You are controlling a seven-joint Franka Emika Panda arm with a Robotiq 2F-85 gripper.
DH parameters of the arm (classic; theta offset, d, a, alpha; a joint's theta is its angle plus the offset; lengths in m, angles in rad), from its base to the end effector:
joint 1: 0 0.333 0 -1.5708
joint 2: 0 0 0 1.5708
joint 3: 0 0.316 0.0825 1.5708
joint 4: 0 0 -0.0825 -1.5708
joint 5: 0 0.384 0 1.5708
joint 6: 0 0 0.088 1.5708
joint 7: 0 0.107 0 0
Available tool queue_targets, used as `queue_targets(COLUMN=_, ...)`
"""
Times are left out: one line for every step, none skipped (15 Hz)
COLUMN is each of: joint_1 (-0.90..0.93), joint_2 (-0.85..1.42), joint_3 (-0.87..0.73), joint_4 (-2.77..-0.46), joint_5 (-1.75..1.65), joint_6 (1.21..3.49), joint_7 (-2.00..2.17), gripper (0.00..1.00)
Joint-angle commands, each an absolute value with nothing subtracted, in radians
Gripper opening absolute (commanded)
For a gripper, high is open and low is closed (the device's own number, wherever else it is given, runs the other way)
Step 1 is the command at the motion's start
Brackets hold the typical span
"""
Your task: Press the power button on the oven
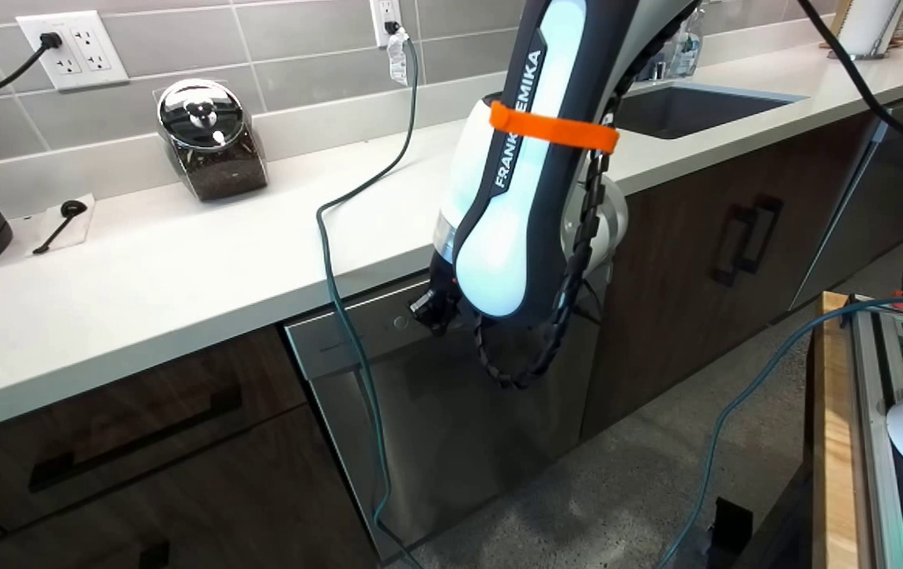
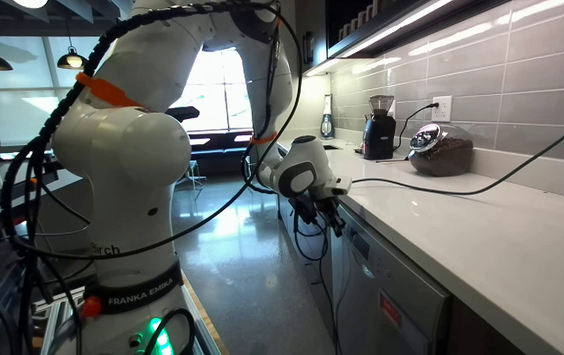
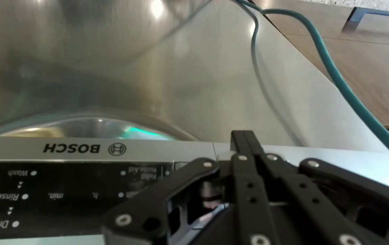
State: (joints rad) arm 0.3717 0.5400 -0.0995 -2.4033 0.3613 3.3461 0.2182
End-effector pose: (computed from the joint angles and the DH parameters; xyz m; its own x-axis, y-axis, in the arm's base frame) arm 0.4992 0.0968 0.1394 0.8781 -0.2851 0.3843 -0.2638 -0.9585 -0.1083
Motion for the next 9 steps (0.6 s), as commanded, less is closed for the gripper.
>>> queue_targets(joint_1=0.379, joint_2=0.568, joint_3=-0.108, joint_4=-2.388, joint_5=0.356, joint_6=3.376, joint_7=0.234, gripper=0.0)
queue_targets(joint_1=0.378, joint_2=0.568, joint_3=-0.109, joint_4=-2.387, joint_5=0.356, joint_6=3.379, joint_7=0.235, gripper=0.0)
queue_targets(joint_1=0.378, joint_2=0.569, joint_3=-0.109, joint_4=-2.386, joint_5=0.356, joint_6=3.38, joint_7=0.235, gripper=0.0)
queue_targets(joint_1=0.378, joint_2=0.569, joint_3=-0.11, joint_4=-2.384, joint_5=0.356, joint_6=3.38, joint_7=0.235, gripper=0.0)
queue_targets(joint_1=0.378, joint_2=0.569, joint_3=-0.11, joint_4=-2.382, joint_5=0.356, joint_6=3.381, joint_7=0.235, gripper=0.0)
queue_targets(joint_1=0.377, joint_2=0.569, joint_3=-0.11, joint_4=-2.379, joint_5=0.356, joint_6=3.381, joint_7=0.235, gripper=0.0)
queue_targets(joint_1=0.376, joint_2=0.571, joint_3=-0.109, joint_4=-2.376, joint_5=0.356, joint_6=3.381, joint_7=0.235, gripper=0.0)
queue_targets(joint_1=0.375, joint_2=0.572, joint_3=-0.109, joint_4=-2.374, joint_5=0.356, joint_6=3.382, joint_7=0.235, gripper=0.0)
queue_targets(joint_1=0.375, joint_2=0.573, joint_3=-0.109, joint_4=-2.372, joint_5=0.356, joint_6=3.383, joint_7=0.236, gripper=0.0)
